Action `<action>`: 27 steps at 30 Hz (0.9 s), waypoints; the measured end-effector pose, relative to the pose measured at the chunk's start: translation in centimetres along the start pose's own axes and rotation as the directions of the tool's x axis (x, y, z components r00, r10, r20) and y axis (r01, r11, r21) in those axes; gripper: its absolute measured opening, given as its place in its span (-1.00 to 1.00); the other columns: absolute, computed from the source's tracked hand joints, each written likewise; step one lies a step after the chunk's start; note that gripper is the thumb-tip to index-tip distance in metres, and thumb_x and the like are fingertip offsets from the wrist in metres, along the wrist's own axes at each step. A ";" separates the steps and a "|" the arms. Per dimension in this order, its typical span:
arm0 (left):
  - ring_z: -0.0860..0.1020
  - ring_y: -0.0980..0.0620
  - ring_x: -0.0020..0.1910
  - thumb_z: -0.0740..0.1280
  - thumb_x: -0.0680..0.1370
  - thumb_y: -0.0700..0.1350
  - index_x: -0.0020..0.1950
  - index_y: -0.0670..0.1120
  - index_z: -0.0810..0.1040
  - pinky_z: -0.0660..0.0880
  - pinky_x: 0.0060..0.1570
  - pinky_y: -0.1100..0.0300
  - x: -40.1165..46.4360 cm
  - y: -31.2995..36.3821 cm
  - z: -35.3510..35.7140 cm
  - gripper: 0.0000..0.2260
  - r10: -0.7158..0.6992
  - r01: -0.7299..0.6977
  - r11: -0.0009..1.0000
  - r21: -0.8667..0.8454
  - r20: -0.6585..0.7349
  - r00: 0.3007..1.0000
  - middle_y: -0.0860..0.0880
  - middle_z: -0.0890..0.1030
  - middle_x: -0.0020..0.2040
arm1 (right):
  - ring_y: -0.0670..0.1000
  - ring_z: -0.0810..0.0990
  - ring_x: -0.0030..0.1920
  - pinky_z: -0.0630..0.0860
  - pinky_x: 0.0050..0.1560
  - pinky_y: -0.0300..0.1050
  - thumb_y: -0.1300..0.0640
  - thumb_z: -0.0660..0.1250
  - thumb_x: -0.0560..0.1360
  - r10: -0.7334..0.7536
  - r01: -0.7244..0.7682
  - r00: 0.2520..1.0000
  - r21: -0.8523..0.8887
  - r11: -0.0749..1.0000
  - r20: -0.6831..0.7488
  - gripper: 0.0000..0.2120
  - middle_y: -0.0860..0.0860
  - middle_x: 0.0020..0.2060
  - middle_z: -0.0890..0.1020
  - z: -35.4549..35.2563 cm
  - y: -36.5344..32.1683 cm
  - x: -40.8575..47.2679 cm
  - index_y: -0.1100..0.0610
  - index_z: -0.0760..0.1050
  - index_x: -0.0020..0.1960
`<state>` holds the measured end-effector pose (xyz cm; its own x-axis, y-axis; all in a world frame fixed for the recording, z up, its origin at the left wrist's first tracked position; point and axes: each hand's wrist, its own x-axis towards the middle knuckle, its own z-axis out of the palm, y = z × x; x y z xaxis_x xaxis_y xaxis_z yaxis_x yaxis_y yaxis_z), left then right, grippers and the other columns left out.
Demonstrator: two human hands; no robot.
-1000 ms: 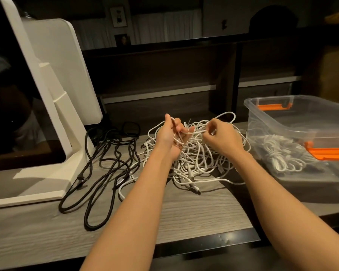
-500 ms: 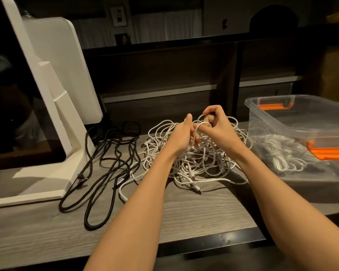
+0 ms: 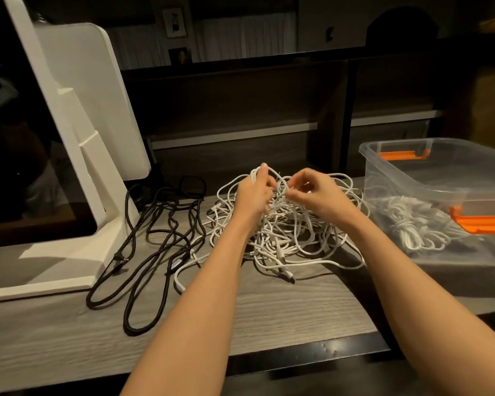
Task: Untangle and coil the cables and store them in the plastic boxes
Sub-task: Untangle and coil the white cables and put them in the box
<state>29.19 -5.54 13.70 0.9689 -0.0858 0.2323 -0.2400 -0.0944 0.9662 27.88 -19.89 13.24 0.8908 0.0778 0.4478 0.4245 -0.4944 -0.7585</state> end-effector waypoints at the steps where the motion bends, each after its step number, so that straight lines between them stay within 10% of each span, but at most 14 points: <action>1: 0.29 0.14 -0.53 0.04 0.69 0.07 0.00 -0.11 0.56 0.24 -0.53 0.34 0.0 -0.1 0.1 -0.63 0.001 0.000 1.000 0.006 -0.033 0.999 -0.01 0.48 -0.35 | -0.15 0.49 -0.25 0.42 -0.25 -0.36 0.18 0.40 0.49 0.021 -0.017 0.999 -0.087 0.996 0.050 -0.92 -0.04 -0.22 0.55 0.2 0.0 0.0 0.11 0.53 -0.03; 4: 0.34 0.16 -0.46 0.03 0.69 0.07 0.26 0.00 0.53 0.28 -0.49 0.34 -0.3 -0.2 0.2 -0.66 -0.025 0.022 0.997 -0.072 -0.033 0.999 -0.02 0.58 -0.03 | -0.07 0.49 -0.18 0.39 -0.21 -0.22 0.13 0.39 0.49 0.047 -0.019 0.993 -0.257 0.966 0.104 -0.97 0.05 -0.16 0.56 0.6 0.3 0.0 0.08 0.57 -0.09; 9: 0.51 0.13 0.02 -0.01 0.70 0.07 0.04 0.04 0.61 0.43 -0.05 0.22 -0.7 0.6 0.1 -0.61 -0.062 0.067 0.951 -0.300 0.025 0.998 0.09 0.63 0.03 | 0.09 0.32 0.29 0.34 0.29 0.13 -0.01 0.38 0.47 0.130 -0.107 0.991 -0.513 0.852 0.009 -0.89 0.03 0.10 0.40 0.3 0.6 0.1 -0.14 0.54 0.00; 15: 0.56 0.06 0.06 0.03 0.69 0.09 0.01 0.02 0.63 0.57 0.06 0.14 -0.9 0.9 0.2 -0.61 -0.076 0.091 0.924 -0.372 0.055 0.996 -0.05 0.60 0.07 | 0.12 0.25 0.29 0.21 0.29 0.18 -0.20 0.31 0.48 0.060 -0.076 0.997 -0.759 0.646 -0.049 -0.75 0.03 0.19 0.35 0.3 -0.1 -0.5 -0.19 0.56 0.12; 27: 0.30 0.18 -0.60 0.09 0.68 0.04 -0.32 -0.09 0.35 0.27 -0.61 0.40 -0.4 1.2 -0.2 -0.59 -0.304 0.434 0.681 -0.589 0.312 0.900 0.03 0.36 -0.51 | 0.05 0.56 -0.02 0.41 -0.14 -0.09 0.05 0.24 0.57 0.031 -0.156 0.965 -0.476 0.866 -0.260 -0.81 0.00 -0.02 0.63 0.8 2.2 0.2 0.05 0.55 0.12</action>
<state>28.57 -5.38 14.77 0.9261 -0.3577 -0.1199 0.2933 0.4825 0.8253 29.07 -20.29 11.29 0.8305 -0.1653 0.5319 0.1515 -0.8519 -0.5013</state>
